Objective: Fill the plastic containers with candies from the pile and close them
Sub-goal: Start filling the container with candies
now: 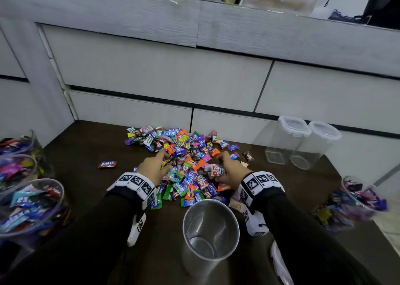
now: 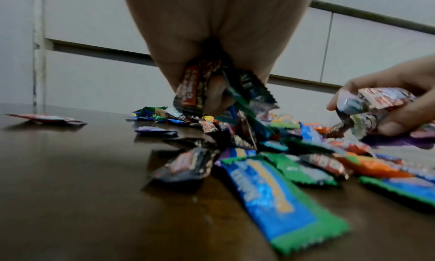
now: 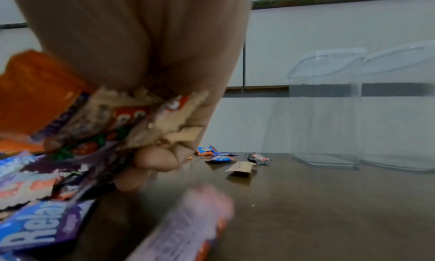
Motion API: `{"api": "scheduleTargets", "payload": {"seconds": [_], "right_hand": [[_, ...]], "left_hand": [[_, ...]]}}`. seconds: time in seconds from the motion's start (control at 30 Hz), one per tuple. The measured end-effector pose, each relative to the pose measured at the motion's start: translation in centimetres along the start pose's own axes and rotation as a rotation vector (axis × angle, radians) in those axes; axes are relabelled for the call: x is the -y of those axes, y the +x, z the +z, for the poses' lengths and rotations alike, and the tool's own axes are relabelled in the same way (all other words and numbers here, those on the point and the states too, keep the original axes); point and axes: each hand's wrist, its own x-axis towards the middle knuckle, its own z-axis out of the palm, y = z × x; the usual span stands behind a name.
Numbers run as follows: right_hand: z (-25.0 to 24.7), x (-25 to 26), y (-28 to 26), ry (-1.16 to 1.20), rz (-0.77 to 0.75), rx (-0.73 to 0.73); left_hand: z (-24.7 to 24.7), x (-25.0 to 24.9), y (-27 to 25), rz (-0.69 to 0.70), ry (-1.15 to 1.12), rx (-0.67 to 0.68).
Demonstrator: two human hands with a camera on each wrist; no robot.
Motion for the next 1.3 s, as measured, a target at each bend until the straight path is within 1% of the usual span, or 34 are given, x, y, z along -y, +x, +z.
{"api": "scheduleTargets", "payload": {"seconds": [0.17,0.27,0.4,0.57,0.63,0.77,0.83,0.9,0.97,1.03,1.17,1.23,1.3], "right_hand": [[-0.4,0.0,-1.8,0.029,-0.034,-0.124],[-0.4,0.7,-2.5,-0.051,-0.066,-0.124],[-0.7,1.4,-3.8,-0.004,-0.078,-0.147],[-2.4,2.3,-6.6,0.100,-0.160,-0.264],[-3.2,2.7,-7.9,0.157,-0.193,-0.316],[-4.3,3.0,-9.8,0.221,-0.223,-0.370],[-4.5,3.0,-10.4,0.244,-0.232,-0.387],[-4.6,2.9,-11.0,0.252,-0.232,-0.395],[-4.6,2.9,-11.4,0.233,-0.241,-0.409],[-4.5,2.9,-11.7,0.226,-0.252,-0.417],[-4.1,3.2,-12.0,0.203,-0.248,-0.407],[-3.9,3.4,-12.2,0.241,-0.268,-0.394],[-3.7,3.6,-12.5,0.277,-0.277,-0.380]], "left_hand": [[-0.9,-0.8,-1.1,-0.018,-0.096,-0.035],[-1.2,-1.9,-1.8,0.008,-0.119,-0.050],[-1.7,-3.4,-3.0,0.049,-0.116,-0.087],[-3.3,-4.9,-4.5,0.126,-0.215,-0.140],[-4.3,-5.6,-5.3,0.160,-0.251,-0.188],[-6.0,-7.6,-7.4,0.250,-0.291,-0.270],[-6.6,-8.6,-8.6,0.314,-0.323,-0.268],[-6.8,-9.4,-10.0,0.365,-0.309,-0.236],[-6.5,-10.0,-11.3,0.400,-0.295,-0.206],[-5.7,-10.4,-12.3,0.426,-0.298,-0.207],[-3.5,-10.8,-13.6,0.436,-0.402,-0.239],[-2.6,-10.9,-13.9,0.443,-0.422,-0.262],[-1.9,-11.0,-14.2,0.489,-0.422,-0.276]]}}
